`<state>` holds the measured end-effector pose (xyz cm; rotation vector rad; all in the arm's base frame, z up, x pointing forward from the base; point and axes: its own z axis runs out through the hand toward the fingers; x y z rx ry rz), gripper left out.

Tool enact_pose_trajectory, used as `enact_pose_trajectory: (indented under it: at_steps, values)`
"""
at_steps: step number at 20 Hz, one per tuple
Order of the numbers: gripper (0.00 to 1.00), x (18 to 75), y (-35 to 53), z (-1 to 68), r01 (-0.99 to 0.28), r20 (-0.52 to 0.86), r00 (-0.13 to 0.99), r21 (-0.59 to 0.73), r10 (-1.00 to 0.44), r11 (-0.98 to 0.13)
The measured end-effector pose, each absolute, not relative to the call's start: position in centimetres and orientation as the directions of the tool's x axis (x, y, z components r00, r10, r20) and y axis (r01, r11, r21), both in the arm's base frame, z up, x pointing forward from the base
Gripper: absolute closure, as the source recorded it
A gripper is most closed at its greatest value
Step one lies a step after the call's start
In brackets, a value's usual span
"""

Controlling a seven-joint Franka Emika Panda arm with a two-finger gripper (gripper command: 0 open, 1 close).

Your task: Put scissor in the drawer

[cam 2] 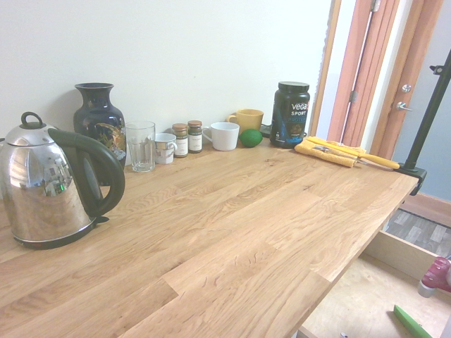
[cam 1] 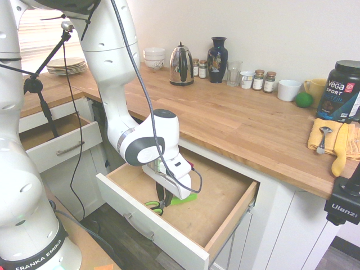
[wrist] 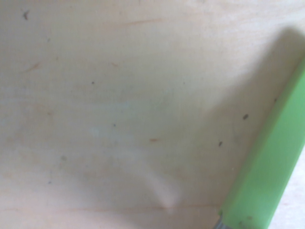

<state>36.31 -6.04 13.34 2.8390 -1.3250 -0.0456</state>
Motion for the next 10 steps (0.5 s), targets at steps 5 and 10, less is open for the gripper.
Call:
enact_pose_trajectory:
  at_steps: [5,10]
  values:
    - [0.00,36.26,-6.03,13.18,-0.768,-0.022,0.640,0.018,-0.768,-0.641]
    - [0.00,36.25,-6.09,13.19,-0.768,-0.020,0.640,0.020,-0.768,-0.640]
